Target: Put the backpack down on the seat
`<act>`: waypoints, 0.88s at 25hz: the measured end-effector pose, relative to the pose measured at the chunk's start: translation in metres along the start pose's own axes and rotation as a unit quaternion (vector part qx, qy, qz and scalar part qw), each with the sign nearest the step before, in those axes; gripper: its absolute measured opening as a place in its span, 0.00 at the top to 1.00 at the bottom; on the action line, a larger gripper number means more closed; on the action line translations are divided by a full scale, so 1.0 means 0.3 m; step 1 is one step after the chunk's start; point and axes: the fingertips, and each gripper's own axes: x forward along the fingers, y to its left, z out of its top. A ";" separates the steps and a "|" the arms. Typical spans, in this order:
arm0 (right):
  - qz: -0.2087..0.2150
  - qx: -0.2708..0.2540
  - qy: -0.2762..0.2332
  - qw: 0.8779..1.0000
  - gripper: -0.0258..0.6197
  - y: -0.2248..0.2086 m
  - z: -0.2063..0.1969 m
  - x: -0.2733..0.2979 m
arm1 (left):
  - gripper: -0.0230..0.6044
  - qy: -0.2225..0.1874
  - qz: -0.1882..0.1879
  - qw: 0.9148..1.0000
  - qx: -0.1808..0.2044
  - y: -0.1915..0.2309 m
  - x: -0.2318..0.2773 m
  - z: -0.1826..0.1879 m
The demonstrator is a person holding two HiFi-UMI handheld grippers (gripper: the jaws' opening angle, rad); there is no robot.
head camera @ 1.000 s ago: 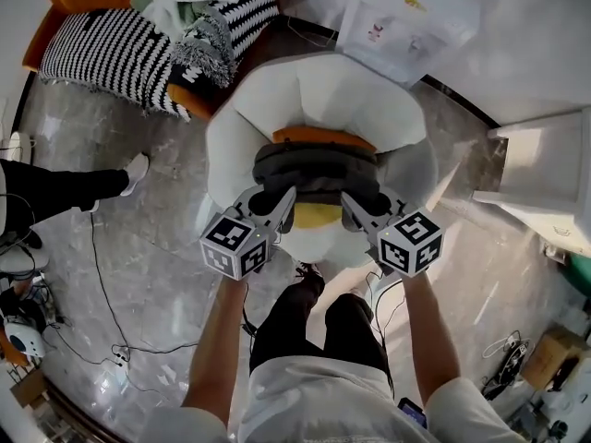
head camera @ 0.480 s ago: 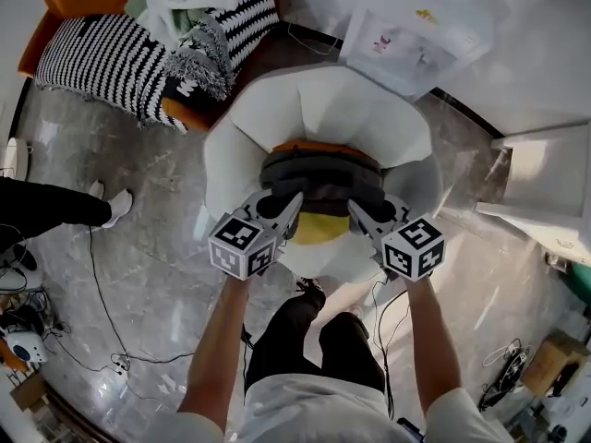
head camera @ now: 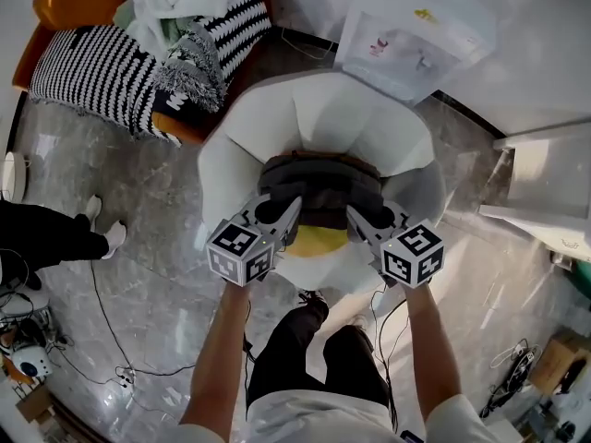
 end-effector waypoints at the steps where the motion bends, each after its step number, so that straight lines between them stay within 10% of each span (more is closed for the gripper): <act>1: -0.002 0.001 0.001 1.000 0.91 -0.007 -0.002 0.005 | 0.88 0.000 -0.001 1.000 0.001 0.004 0.006 -0.002; 22: -0.031 0.016 0.014 0.999 0.91 -0.135 -0.020 0.100 | 0.85 0.013 -0.003 1.000 -0.001 0.096 0.138 -0.047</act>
